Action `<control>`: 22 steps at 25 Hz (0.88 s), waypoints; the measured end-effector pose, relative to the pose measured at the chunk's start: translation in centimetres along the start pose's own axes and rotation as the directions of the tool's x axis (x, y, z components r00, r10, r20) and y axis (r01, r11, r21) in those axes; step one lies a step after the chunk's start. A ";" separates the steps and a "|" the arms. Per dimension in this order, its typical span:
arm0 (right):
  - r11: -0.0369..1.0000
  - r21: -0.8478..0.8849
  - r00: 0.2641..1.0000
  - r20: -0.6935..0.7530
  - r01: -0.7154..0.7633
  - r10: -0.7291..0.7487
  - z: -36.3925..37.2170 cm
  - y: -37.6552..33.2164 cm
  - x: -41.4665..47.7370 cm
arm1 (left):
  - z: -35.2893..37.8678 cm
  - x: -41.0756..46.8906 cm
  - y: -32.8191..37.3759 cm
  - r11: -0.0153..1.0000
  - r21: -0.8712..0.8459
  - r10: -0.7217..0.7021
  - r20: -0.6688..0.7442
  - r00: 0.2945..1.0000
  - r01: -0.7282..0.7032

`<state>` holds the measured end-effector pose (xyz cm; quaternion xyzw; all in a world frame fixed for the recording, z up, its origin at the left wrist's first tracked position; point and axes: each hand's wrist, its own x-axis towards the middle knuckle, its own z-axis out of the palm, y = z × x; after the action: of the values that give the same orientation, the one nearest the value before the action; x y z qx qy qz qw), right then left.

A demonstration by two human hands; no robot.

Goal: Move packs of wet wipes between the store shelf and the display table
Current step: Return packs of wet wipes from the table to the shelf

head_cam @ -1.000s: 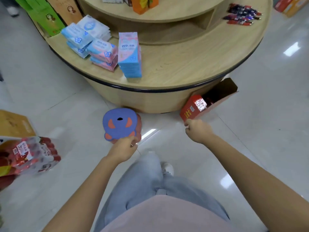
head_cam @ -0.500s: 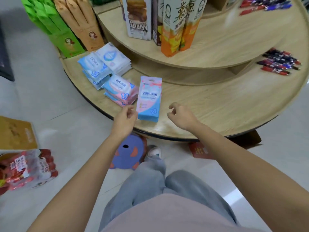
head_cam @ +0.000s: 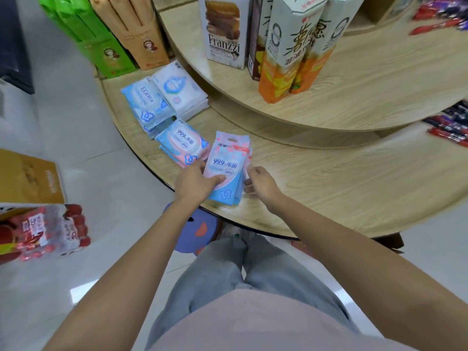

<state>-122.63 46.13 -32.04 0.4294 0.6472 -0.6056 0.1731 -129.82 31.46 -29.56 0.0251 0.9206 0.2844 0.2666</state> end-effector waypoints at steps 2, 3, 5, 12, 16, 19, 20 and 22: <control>0.997 0.033 0.998 -0.002 -0.064 0.064 0.1 0.1 0.6 | -0.6 -0.1 -0.5 0.997 -0.052 -0.052 -0.053 0.997 0.049; 0.997 0.016 0.997 0.000 -0.073 0.073 0.2 0.1 0.8 | -1.0 -0.3 -0.5 0.993 -0.094 -0.076 -0.059 0.995 0.070; 0.997 0.008 0.997 -0.013 -0.076 0.076 0.6 -0.2 1.2 | -1.8 -0.7 -0.9 0.977 -0.197 -0.092 -0.023 0.995 0.086; 0.995 -0.069 0.988 -0.142 -0.074 0.064 3.4 -1.6 2.1 | -4.5 -2.6 -5.0 0.700 -0.683 -0.198 0.094 0.976 0.208; 0.997 -0.081 0.985 -0.175 -0.007 -0.007 2.6 -0.9 1.7 | -3.9 -3.1 -6.2 0.681 -0.697 -0.217 0.101 0.971 0.225; 0.997 -0.079 0.974 -0.227 -0.014 -0.004 1.7 -0.1 1.1 | -3.2 -3.4 -6.0 0.653 -0.721 -0.188 0.144 0.972 0.233; 0.998 -0.056 0.972 -0.236 -0.024 0.010 1.3 0.1 0.9 | -3.0 -3.6 -5.7 0.642 -0.731 -0.171 0.158 0.972 0.232; 1.000 0.015 0.974 -0.228 -0.003 0.007 0.0 0.3 0.1 | -2.7 -3.9 -5.0 0.625 -0.749 -0.123 0.185 0.975 0.221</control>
<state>-122.51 46.15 -32.30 0.4989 0.6574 -0.5565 0.0961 -127.30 25.15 -28.54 -0.1616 0.6949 0.6177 0.3308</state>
